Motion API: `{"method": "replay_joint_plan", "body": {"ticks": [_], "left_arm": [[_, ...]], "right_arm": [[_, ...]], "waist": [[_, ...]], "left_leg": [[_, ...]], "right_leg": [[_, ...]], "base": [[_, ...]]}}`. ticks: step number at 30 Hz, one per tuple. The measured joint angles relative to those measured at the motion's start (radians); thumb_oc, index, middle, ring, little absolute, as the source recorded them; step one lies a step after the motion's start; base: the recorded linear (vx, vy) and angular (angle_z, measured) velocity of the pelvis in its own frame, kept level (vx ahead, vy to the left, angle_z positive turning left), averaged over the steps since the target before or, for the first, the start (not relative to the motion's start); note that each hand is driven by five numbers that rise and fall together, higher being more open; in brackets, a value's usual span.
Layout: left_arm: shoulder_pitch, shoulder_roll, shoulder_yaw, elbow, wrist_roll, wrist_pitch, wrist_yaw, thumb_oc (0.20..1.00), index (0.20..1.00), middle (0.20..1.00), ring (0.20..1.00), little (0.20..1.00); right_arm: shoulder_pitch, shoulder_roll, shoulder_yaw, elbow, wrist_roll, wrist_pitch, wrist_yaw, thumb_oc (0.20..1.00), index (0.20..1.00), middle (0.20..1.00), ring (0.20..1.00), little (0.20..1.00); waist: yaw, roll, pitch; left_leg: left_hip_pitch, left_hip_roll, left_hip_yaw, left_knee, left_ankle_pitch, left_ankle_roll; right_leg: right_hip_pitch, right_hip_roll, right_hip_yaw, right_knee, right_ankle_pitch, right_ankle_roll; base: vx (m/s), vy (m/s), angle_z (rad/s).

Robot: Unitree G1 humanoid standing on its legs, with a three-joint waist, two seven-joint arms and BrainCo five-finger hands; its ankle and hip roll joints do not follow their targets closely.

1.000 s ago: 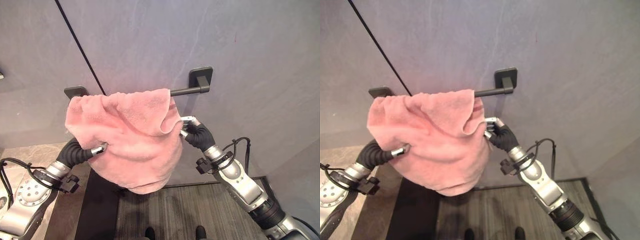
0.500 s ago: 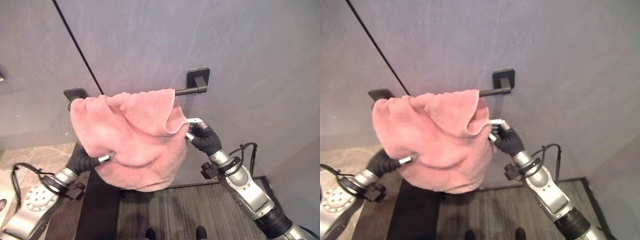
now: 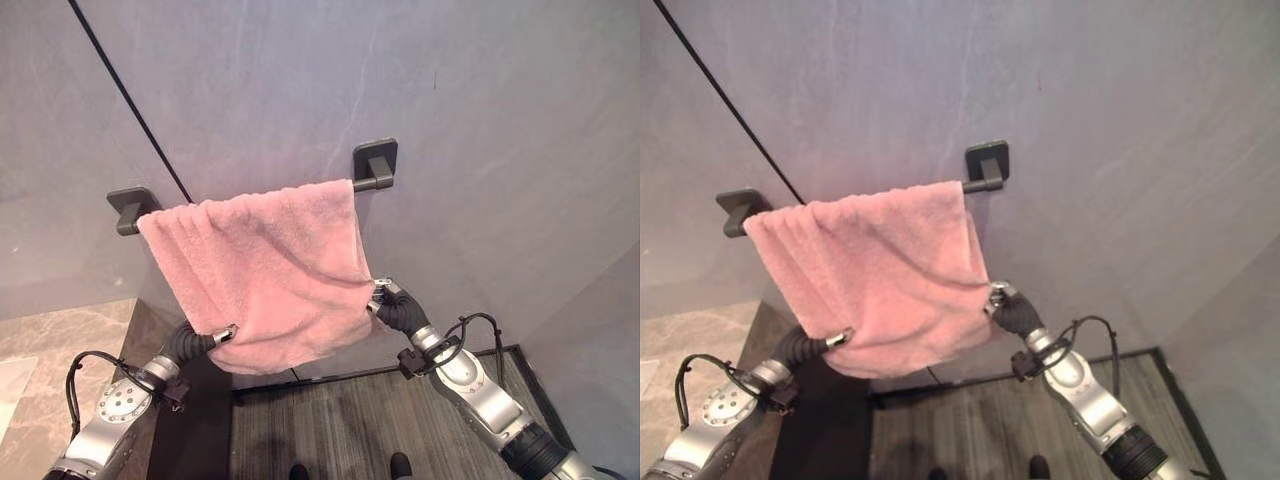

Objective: Put brush and paste in cup on sink, flatten towel.

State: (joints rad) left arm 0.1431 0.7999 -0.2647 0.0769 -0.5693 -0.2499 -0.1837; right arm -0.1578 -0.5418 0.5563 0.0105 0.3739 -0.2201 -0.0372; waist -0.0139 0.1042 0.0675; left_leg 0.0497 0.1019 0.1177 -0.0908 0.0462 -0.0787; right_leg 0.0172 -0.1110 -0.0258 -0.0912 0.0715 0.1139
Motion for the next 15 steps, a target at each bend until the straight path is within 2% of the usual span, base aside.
{"method": "replay_joint_plan", "body": {"ticks": [1, 4, 5, 6, 8, 15], "left_arm": [[0.004, 0.000, 0.006, 0.000, 0.001, 0.001, 0.002, 0.200, 0.200, 0.200, 0.200, 0.200], [0.019, 0.000, 0.019, 0.001, 0.002, 0.002, 0.006, 0.203, 0.203, 0.203, 0.203, 0.203], [0.020, 0.000, 0.021, 0.001, 0.002, 0.002, 0.006, 0.533, 0.533, 0.533, 0.533, 0.533], [0.029, -0.004, 0.037, 0.001, 0.021, 0.002, 0.008, 1.000, 1.000, 1.000, 1.000, 1.000], [0.055, -0.011, 0.064, 0.002, 0.042, 0.005, 0.013, 1.000, 1.000, 1.000, 1.000, 1.000], [0.095, -0.024, 0.067, 0.037, 0.080, 0.014, 0.018, 1.000, 1.000, 1.000, 1.000, 1.000]], "right_arm": [[-0.005, 0.000, 0.004, 0.000, 0.000, 0.000, 0.001, 1.000, 1.000, 1.000, 1.000, 1.000], [-0.007, -0.001, 0.008, 0.000, -0.002, 0.001, 0.007, 1.000, 1.000, 1.000, 1.000, 1.000], [-0.007, -0.001, 0.008, 0.000, -0.005, 0.001, 0.007, 1.000, 1.000, 1.000, 1.000, 1.000], [-0.007, -0.001, 0.008, 0.000, -0.005, 0.001, 0.011, 1.000, 1.000, 1.000, 1.000, 1.000], [-0.006, -0.008, 0.006, 0.000, -0.009, 0.001, 0.017, 1.000, 1.000, 1.000, 1.000, 1.000], [-0.002, -0.022, -0.018, 0.000, -0.055, 0.012, 0.018, 1.000, 1.000, 1.000, 1.000, 1.000]], "waist": [[0.000, -0.001, 0.000], [0.001, -0.003, -0.002], [0.001, -0.003, -0.002], [0.001, -0.003, -0.003], [0.000, -0.002, -0.005], [0.001, -0.001, -0.006]], "left_leg": [[0.000, 0.000, 0.000, 0.000, 0.000, 0.000], [0.000, 0.000, -0.001, 0.000, 0.000, 0.000], [0.000, 0.000, -0.001, 0.000, 0.000, 0.000], [0.000, 0.000, -0.001, -0.001, -0.001, 0.001], [0.000, 0.000, -0.003, -0.003, -0.003, 0.005], [0.000, 0.000, -0.005, -0.002, -0.005, 0.007]], "right_leg": [[0.000, 0.000, -0.001, 0.000, 0.000, 0.000], [0.001, 0.000, -0.005, -0.002, -0.001, 0.000], [0.001, 0.000, -0.005, -0.002, -0.001, 0.000], [0.002, 0.000, -0.004, -0.002, -0.002, -0.002], [0.001, 0.000, -0.004, -0.002, -0.002, -0.003], [0.002, 0.000, -0.006, -0.002, -0.002, -0.002]], "base": [[0.00, -0.003, 0.04], [0.00, 0.000, 0.00], [0.00, 0.000, 0.00], [0.00, 0.000, 0.00], [0.00, 0.000, 0.00], [0.00, 0.000, 0.00]]}}
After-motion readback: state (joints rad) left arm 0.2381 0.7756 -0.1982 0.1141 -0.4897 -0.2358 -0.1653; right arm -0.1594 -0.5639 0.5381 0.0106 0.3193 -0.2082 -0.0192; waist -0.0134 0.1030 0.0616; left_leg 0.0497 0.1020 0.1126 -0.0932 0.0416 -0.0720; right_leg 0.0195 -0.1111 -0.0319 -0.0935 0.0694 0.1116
